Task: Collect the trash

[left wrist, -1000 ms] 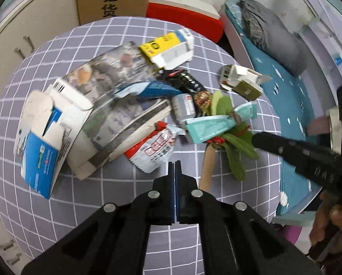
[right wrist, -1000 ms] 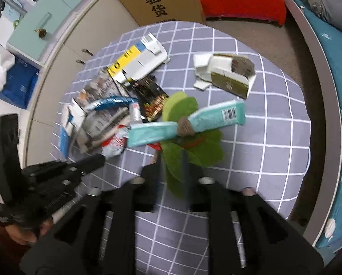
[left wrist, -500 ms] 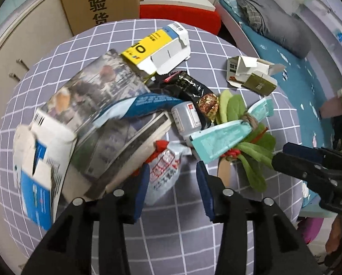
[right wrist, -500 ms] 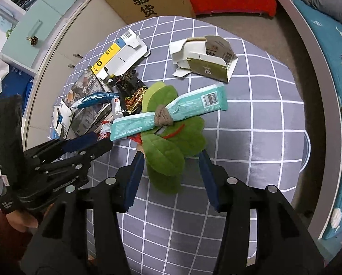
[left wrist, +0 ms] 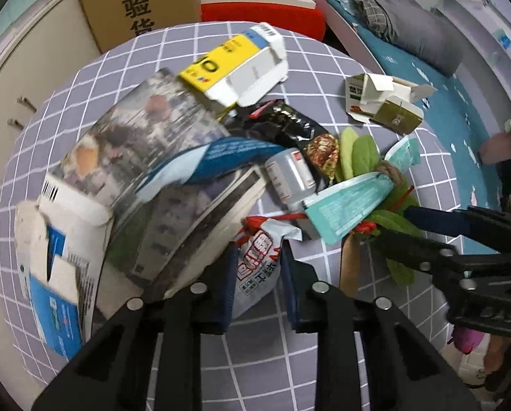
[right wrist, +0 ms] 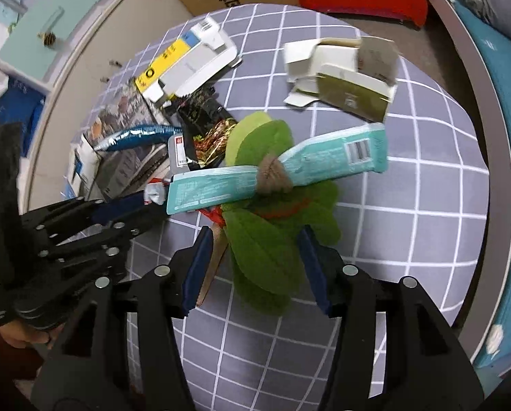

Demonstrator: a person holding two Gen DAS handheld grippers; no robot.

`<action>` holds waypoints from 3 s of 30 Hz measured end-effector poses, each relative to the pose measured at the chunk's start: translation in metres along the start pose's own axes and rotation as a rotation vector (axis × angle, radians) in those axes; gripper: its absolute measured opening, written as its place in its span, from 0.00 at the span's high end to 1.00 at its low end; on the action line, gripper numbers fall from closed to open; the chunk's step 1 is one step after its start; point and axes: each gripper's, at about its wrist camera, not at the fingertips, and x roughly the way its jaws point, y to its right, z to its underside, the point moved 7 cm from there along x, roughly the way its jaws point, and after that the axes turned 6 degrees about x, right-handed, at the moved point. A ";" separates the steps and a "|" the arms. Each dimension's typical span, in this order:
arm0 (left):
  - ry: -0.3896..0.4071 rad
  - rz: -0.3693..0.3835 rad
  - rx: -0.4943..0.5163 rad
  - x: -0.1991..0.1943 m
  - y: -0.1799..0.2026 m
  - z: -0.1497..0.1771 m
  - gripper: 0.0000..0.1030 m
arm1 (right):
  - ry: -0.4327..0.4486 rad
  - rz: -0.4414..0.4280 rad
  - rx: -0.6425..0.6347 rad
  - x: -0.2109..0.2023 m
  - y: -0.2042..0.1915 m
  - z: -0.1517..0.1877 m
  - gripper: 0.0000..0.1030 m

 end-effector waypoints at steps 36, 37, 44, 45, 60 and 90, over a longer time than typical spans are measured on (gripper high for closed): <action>0.243 0.101 -0.091 -0.145 0.081 -0.017 0.79 | 0.175 -0.252 -0.009 -0.152 -0.008 0.001 0.92; 0.247 0.103 -0.080 -0.147 0.095 -0.023 0.79 | 0.181 -0.250 -0.004 -0.160 0.003 0.001 0.92; 0.257 0.129 -0.011 -0.145 0.172 -0.050 0.79 | 0.233 -0.226 0.043 -0.204 0.075 0.003 0.92; 0.257 0.132 -0.001 -0.144 0.182 -0.054 0.79 | 0.239 -0.221 0.052 -0.208 0.085 0.003 0.92; 0.182 0.179 0.129 -0.096 0.317 -0.105 0.79 | 0.268 -0.086 0.205 -0.239 0.236 0.009 0.92; 0.095 0.183 0.212 -0.040 0.402 -0.139 0.79 | 0.366 0.091 0.246 -0.262 0.330 -0.004 0.44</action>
